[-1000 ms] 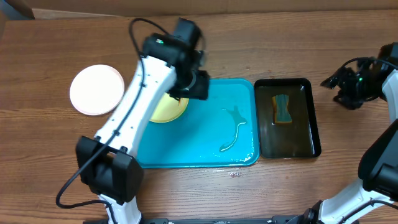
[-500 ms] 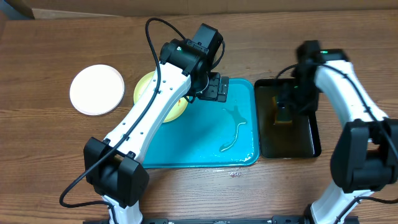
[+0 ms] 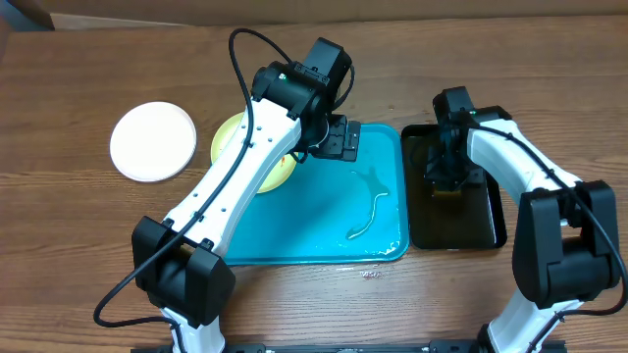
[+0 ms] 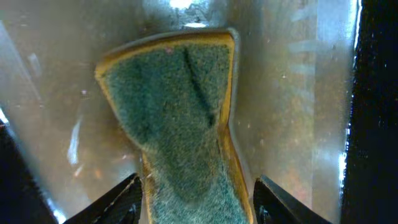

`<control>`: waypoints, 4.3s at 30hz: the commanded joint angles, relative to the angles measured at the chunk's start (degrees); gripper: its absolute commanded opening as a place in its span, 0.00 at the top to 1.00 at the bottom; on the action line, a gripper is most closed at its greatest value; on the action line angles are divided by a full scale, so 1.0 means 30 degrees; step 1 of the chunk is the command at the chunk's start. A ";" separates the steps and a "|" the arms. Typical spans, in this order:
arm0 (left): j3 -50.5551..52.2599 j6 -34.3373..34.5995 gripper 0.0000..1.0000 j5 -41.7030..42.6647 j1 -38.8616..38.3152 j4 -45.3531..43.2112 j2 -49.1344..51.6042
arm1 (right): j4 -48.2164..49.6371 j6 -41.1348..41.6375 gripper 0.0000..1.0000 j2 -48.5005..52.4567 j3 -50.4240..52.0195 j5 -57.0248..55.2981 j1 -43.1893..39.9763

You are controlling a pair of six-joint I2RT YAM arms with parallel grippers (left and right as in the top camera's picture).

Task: Clean dirty plates on tray and stack at the side

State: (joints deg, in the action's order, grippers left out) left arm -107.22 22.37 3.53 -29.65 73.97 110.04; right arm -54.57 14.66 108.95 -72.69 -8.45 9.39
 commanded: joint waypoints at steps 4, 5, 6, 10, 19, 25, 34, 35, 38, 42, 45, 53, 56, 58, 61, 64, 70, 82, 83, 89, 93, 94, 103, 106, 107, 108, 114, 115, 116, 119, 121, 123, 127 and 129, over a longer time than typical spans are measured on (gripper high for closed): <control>-0.0262 0.0189 0.00 -0.0328 0.0015 0.0036 -0.0146 | 0.0481 0.0124 0.44 -0.0670 0.0627 -0.0612 -0.0044; -0.0262 0.0189 0.00 -0.0328 0.0015 0.0036 -0.0146 | 0.0692 0.0124 0.44 -0.0670 0.0831 -0.0612 -0.0044; -0.0262 0.0189 0.00 -0.0328 0.0015 0.0036 -0.0146 | 0.0984 0.0124 0.44 -0.0670 0.1071 -0.0612 -0.0044; -0.0262 0.0189 0.00 -0.0328 0.0015 0.0029 -0.0146 | 0.2055 0.0131 0.47 -0.0670 0.2055 -0.0590 -0.0036; -0.0262 0.0189 0.00 -0.0328 0.0015 0.0029 -0.0146 | 0.2091 0.0051 0.59 -0.0670 0.1996 -0.0466 -0.0044; -0.0262 0.0189 0.00 -0.0328 0.0015 0.0036 -0.0146 | 0.2747 0.0051 0.23 -0.0670 0.0852 -0.0481 -0.0044; -0.0262 0.0189 0.00 -0.0328 0.0036 0.0029 -0.0146 | 0.3104 0.0066 0.25 -0.0670 0.0699 -0.0466 -0.0044; -0.0262 0.0189 0.00 -0.0328 0.0036 0.0036 -0.0146 | 0.3111 0.0066 0.25 -0.0670 0.0765 -0.0466 -0.0044; -0.0262 0.0189 0.00 -0.0328 0.0036 0.0029 -0.0146 | 0.3366 0.0058 0.25 -0.0670 0.1093 -0.0466 -0.0044; -0.0262 0.0189 0.00 -0.0335 0.0036 0.0036 -0.0146 | 0.4146 0.0058 0.45 -0.0670 0.1712 -0.0466 -0.0044; -0.0262 0.0189 0.00 -0.0328 0.0036 0.0036 -0.0146 | 0.4175 0.0058 0.65 -0.0670 0.1763 -0.0474 -0.0044; -0.0262 0.0189 0.00 -0.0328 0.0029 0.0036 -0.0146 | 0.4575 0.0044 0.48 -0.0670 0.1749 -0.0743 -0.0044; -0.0262 0.0189 0.00 -0.0328 0.0015 0.0036 -0.0146 | 0.4692 0.0058 0.12 -0.0670 0.1508 -0.1282 -0.0044; -0.0262 0.0189 0.00 -0.0328 0.0015 0.0036 -0.0146 | 0.5034 0.0058 0.12 -0.0670 0.1457 -0.1639 -0.0044; -0.0262 0.0189 0.00 -0.0335 0.0022 0.0036 -0.0146 | 0.5799 0.0058 0.12 -0.0670 0.1457 -0.1829 -0.0044; -0.0262 0.0189 0.00 -0.0328 0.0036 0.0036 -0.0146 | 0.6266 0.0066 0.41 -0.0670 0.1457 -0.1821 -0.0044; -0.0262 0.0189 0.00 -0.0328 0.0036 0.0036 -0.0146 | 0.6047 0.0066 0.72 -0.0670 0.1457 -0.1821 -0.0044; -0.0262 0.0189 0.00 -0.0328 0.0036 0.0029 -0.0146 | 0.3184 0.0051 0.18 -0.0670 -0.1115 0.0124 -0.0189; -0.0262 0.0189 0.00 -0.0328 0.0036 0.0029 -0.0146 | 0.2710 0.0058 0.18 -0.0670 -0.1603 0.0138 -0.0313; -0.0262 0.0189 0.00 -0.0328 0.0036 0.0029 -0.0146 | 0.0444 0.0146 0.17 -0.0670 -0.3388 0.0270 -0.1086; -0.0262 0.0204 0.00 -0.0248 0.0036 -0.0058 -0.0146 | 0.0153 0.0131 0.17 -0.0670 -0.3432 0.2310 -0.1756; -0.0262 0.0102 0.00 -0.0321 0.0036 -0.0058 -0.0146 | 0.0087 0.0124 0.17 -0.0670 -0.3432 0.3002 -0.1880; -0.0262 0.2645 0.00 -0.3293 0.2521 0.0197 -0.0146 | -0.0437 0.0124 0.00 -0.0670 -0.3417 0.3861 -0.1996; -0.0262 0.2681 0.00 -0.3308 0.4262 0.0350 -0.0138 | -0.0437 0.0124 0.00 -0.0670 -0.3417 0.3861 -0.1996; -0.0262 0.2608 0.00 -0.3300 0.4947 0.0401 -0.0138 | -0.0437 0.0124 0.00 -0.0670 -0.3417 0.3861 -0.1996; -0.0262 0.2608 0.00 -0.3300 0.5508 0.0452 -0.0138 | -0.0430 0.0124 0.00 -0.0670 -0.3417 0.3861 -0.1996; -0.0262 0.1800 0.28 -0.3373 0.8335 0.0546 -0.0138 | -0.0430 0.0124 0.00 -0.0670 -0.3417 0.3861 -0.1996; -0.0255 0.1807 0.28 -0.3366 0.8699 0.0554 -0.0131 | -0.0430 0.0124 0.00 -0.0670 -0.3417 0.3861 -0.1996; -0.0255 0.1807 0.28 -0.3359 0.9027 0.0583 -0.0087 | -0.0430 0.0124 0.00 -0.0670 -0.3417 0.3861 -0.1996; -0.0233 0.1756 0.30 -0.3359 0.9683 0.0714 0.0182 | -0.0430 0.0124 0.00 -0.0670 -0.3417 0.3861 -0.1996; -0.0087 0.1749 0.45 -0.3330 0.9799 0.0714 0.0532 | -0.0430 0.0124 0.00 -0.0670 -0.3417 0.3861 -0.1996; 0.0168 0.1632 0.52 -0.3177 0.9763 0.0699 0.1020 | -0.0430 0.0124 0.00 -0.0670 -0.3417 0.3861 -0.1996; 0.0641 0.1523 0.48 -0.3155 0.9464 0.0634 0.2040 | -0.0430 0.0124 0.00 -0.0670 -0.3417 0.3861 -0.1996; 0.0823 0.1362 0.46 -0.3162 0.9355 0.0364 0.2630 | -0.0430 0.0124 0.00 -0.0670 -0.3417 0.3861 -0.1996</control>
State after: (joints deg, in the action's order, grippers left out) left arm -106.04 27.75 -6.04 -0.82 75.46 114.85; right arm -56.16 14.96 108.16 -81.76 2.79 3.42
